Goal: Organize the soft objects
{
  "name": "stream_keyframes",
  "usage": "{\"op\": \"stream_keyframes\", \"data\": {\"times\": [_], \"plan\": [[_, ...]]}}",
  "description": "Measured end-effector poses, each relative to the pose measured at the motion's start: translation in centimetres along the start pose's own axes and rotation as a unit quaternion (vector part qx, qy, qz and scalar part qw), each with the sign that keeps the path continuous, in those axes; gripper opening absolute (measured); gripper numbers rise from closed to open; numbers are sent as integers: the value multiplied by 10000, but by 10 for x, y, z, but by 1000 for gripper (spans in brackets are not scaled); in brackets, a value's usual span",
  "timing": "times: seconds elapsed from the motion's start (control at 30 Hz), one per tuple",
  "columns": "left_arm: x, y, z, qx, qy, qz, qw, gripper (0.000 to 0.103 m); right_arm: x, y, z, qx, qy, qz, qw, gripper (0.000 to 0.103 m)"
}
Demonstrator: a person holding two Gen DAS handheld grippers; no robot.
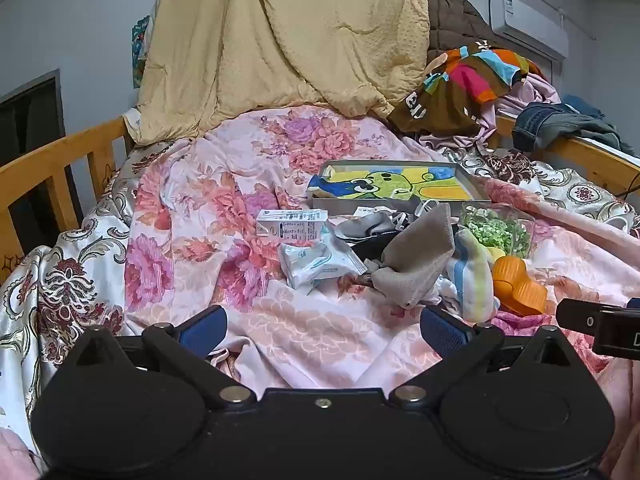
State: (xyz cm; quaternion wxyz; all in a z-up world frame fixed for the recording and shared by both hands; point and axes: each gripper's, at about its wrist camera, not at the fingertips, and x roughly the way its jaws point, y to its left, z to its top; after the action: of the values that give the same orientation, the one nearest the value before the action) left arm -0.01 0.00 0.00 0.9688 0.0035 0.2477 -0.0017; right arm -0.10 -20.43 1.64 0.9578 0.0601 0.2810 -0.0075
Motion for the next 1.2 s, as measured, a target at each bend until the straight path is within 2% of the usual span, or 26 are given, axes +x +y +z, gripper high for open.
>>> {"op": "stream_keyframes", "data": {"times": [1.2], "plan": [[2,0,-1,-18,20,-69,10000,102,2,-1,0,48,35,27,10000,103]]}}
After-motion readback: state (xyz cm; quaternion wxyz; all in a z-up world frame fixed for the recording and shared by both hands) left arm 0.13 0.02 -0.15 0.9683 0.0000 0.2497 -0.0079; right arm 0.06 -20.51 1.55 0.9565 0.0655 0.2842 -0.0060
